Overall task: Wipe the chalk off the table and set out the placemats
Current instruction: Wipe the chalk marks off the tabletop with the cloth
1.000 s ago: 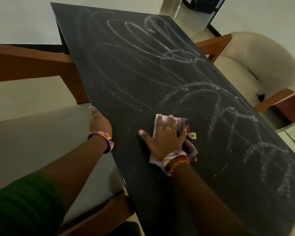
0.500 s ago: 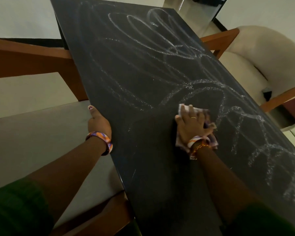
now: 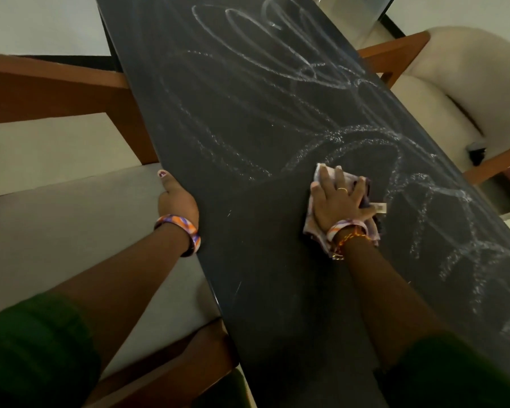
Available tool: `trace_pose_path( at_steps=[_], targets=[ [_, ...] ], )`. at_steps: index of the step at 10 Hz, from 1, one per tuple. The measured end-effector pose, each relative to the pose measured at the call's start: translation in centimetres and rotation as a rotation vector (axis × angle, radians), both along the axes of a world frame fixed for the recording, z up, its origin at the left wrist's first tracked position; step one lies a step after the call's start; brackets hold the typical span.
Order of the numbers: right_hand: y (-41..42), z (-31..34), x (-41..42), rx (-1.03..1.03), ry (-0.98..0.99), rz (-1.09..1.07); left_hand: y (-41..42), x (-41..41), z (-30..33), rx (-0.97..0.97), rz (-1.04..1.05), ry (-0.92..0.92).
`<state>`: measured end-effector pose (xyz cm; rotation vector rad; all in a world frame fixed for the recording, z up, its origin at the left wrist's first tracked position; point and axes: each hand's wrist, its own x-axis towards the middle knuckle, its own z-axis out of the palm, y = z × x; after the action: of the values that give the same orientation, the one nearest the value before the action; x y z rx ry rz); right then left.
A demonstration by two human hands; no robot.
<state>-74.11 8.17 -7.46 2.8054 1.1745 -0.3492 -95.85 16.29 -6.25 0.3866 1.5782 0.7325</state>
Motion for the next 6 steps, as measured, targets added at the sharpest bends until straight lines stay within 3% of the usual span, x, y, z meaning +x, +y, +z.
trace_pose_path(
  at_steps=[1,2,3,4,5,6],
  targets=[
    [0.3,-0.4,-5.7,0.024,-0.052,0.204,0.0,0.0,0.0,-0.005,-0.124,0.104],
    [-1.1,-0.6,-13.7,0.110,-0.031,0.503,-0.3,0.3,-0.9,0.150,-0.484,0.610],
    [-3.2,0.1,-15.2,0.097,0.001,0.603,-0.5,-0.5,-0.3,0.015,-0.101,0.046],
    [-8.7,-0.4,-12.4,0.062,-0.007,0.541,-0.1,-0.1,-1.5,0.142,-0.167,0.169],
    [-14.4,-0.3,-7.9,0.033,-0.020,0.287,-0.4,-0.4,-1.9,0.087,-0.034,0.100],
    [-22.4,1.9,-2.0,0.041,0.085,-0.338,-0.9,-0.6,-2.0,0.150,-0.518,0.834]
  ],
)
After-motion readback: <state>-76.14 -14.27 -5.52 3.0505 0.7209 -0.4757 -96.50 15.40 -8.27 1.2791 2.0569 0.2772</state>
